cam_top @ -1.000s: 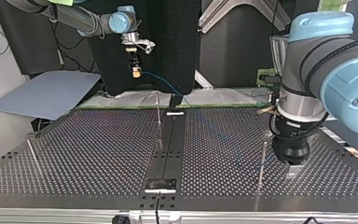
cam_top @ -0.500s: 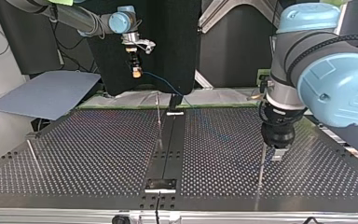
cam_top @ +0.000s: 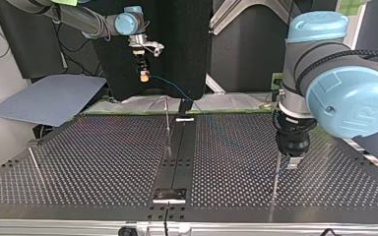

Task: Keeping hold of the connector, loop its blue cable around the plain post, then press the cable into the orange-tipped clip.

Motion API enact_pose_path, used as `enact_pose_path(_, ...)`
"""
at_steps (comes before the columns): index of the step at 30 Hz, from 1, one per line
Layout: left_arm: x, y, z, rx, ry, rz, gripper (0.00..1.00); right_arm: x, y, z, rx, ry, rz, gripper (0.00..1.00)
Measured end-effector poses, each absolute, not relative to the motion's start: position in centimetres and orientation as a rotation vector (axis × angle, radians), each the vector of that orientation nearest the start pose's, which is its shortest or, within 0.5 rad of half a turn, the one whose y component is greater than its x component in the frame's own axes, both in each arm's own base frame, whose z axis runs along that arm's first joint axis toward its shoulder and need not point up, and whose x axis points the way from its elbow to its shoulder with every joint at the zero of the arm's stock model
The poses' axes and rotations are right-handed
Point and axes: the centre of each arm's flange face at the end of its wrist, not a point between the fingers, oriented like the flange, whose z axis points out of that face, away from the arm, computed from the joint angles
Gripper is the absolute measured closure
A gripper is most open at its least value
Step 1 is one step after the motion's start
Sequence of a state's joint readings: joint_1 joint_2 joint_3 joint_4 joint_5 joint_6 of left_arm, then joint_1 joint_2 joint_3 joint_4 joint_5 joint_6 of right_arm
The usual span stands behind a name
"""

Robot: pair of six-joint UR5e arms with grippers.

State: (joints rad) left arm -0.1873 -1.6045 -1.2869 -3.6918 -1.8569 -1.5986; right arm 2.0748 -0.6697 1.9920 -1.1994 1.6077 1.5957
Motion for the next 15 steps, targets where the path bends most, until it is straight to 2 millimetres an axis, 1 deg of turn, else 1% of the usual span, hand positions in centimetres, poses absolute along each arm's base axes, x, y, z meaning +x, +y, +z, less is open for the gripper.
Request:
enact_pose_path(10,42.5,-18.4,55.8,-0.067,1.886,0.160,0.00,36.3,-38.9,-6.5,1.650,-1.038,1.476,1.00)
enact_pose_path(15,42.3,-18.1,54.6,-0.073,1.915,0.195,0.00,36.3,-38.9,-6.5,1.651,-1.038,1.476,1.00)
